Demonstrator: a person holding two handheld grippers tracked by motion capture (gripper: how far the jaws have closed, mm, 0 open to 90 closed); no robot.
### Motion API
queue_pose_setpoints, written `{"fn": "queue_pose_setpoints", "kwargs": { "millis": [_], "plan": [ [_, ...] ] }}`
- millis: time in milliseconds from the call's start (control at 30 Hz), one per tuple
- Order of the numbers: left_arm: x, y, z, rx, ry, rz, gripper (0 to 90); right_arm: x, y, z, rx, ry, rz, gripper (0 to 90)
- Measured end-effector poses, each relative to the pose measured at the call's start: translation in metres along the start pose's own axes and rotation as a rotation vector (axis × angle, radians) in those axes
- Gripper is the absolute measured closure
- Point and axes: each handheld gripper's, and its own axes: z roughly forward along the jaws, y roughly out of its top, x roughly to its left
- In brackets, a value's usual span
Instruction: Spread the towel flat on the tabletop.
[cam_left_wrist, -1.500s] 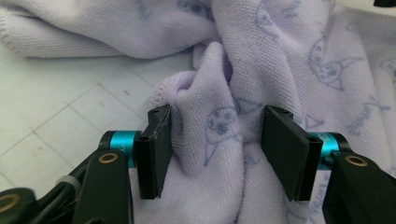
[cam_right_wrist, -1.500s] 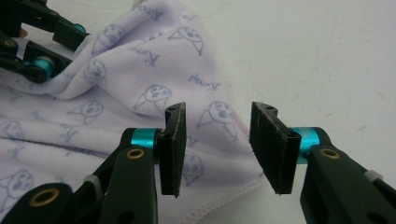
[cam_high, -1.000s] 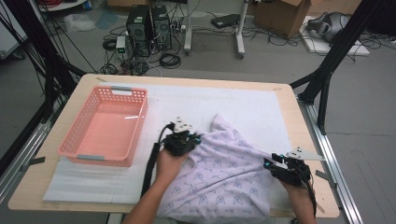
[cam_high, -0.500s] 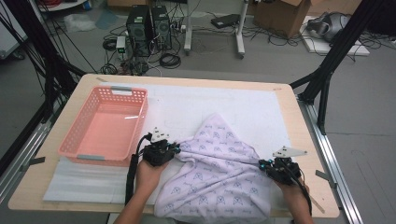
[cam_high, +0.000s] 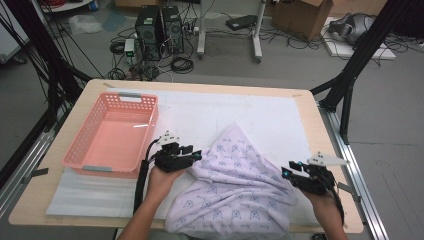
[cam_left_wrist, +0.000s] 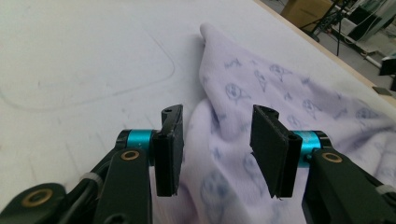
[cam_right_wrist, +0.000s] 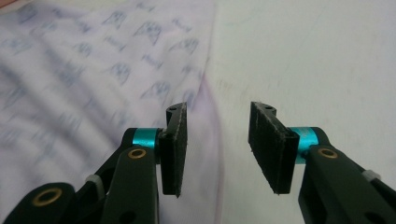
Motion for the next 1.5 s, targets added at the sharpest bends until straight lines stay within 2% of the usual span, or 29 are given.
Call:
{"fn": "queue_pose_setpoints", "kwargs": {
  "millis": [33,100,200,267,333,367,400,467,500,533,600,633,700,767,800,867,900,967,1033,1100,1167,1267,1367,1433,1500],
  "plan": [
    [0.002,0.003,0.005,0.003,0.01,0.003,53.6,-0.003,0.007,0.01,0.003,-0.006,-0.006,57.2],
    [0.006,0.007,0.018,0.042,0.023,-0.006,52.7,-0.008,0.019,0.033,0.034,-0.005,-0.005,60.7],
    [0.009,0.005,0.034,0.12,0.004,-0.014,54.0,-0.008,0.032,0.069,0.12,-0.011,-0.029,63.9],
    [0.006,0.001,0.042,0.169,-0.017,0.008,57.9,-0.007,0.035,0.088,0.173,0.005,-0.049,64.7],
    [0.002,-0.002,0.046,0.212,-0.023,0.056,65.7,-0.002,0.035,0.098,0.197,0.016,-0.057,67.9],
    [0.0,-0.002,0.046,0.208,-0.015,0.07,72.8,-0.002,0.036,0.098,0.194,0.032,-0.064,76.6],
    [-0.002,-0.001,0.044,0.196,0.012,0.089,80.9,-0.001,0.035,0.098,0.201,0.066,-0.075,87.4],
    [-0.004,0.002,0.036,0.144,0.102,0.088,84.8,0.004,0.036,0.094,0.22,0.022,-0.153,88.4],
    [-0.004,0.003,0.031,0.114,0.123,0.075,85.2,0.006,0.035,0.09,0.233,-0.021,-0.182,88.6],
    [-0.004,0.005,0.026,0.11,0.143,0.077,85.2,0.006,0.033,0.085,0.236,-0.05,-0.192,88.7],
    [-0.006,0.005,0.018,0.112,0.172,0.107,85.3,0.001,0.025,0.072,0.218,-0.087,-0.167,88.7],
    [-0.006,0.004,0.014,0.113,0.163,0.1,85.3,-0.003,0.02,0.064,0.215,-0.096,-0.148,88.7],
    [-0.009,-0.001,0.01,0.126,0.134,0.096,85.2,-0.008,0.008,0.049,0.192,-0.074,-0.118,88.7],
    [-0.016,-0.009,0.008,0.154,0.106,0.121,84.8,-0.008,-0.003,0.036,0.187,-0.057,-0.123,88.7],
    [-0.02,-0.013,0.007,0.152,0.095,0.126,84.6,-0.006,-0.009,0.031,0.194,-0.057,-0.132,88.7],
    [-0.024,-0.02,0.005,0.146,0.075,0.11,83.7,-0.002,-0.017,0.021,0.202,-0.047,-0.134,88.6],
    [-0.024,-0.022,0.004,0.136,0.066,0.096,82.1,-0.001,-0.02,0.016,0.202,-0.036,-0.131,88.2],
    [-0.021,-0.022,0.001,0.104,0.043,0.069,72.3,-0.001,-0.021,0.009,0.186,-0.008,-0.119,84.8],
    [-0.017,-0.019,0.0,0.052,0.043,0.052,65.3,-0.001,-0.017,0.005,0.138,-0.002,-0.115,75.0],
    [-0.011,-0.015,0.0,0.012,0.04,0.02,60.8,-0.003,-0.009,0.003,0.067,-0.015,-0.104,71.3],
    [-0.005,-0.009,0.004,0.034,0.043,0.014,61.1,-0.005,0.002,0.005,0.033,-0.061,-0.119,71.1],
    [0.007,-0.001,0.012,0.028,0.059,-0.021,63.6,-0.011,0.017,0.021,0.023,-0.087,-0.095,72.3],
    [0.013,0.002,0.017,0.022,0.065,-0.034,65.0,-0.017,0.028,0.051,0.09,-0.099,-0.091,73.2],
    [0.013,0.003,0.017,0.021,0.062,-0.02,64.8,-0.018,0.032,0.071,0.144,-0.105,-0.097,73.7],
    [0.013,0.002,0.017,0.027,0.063,-0.015,63.8,-0.016,0.034,0.087,0.171,-0.097,-0.12,76.5]
  ]
}}
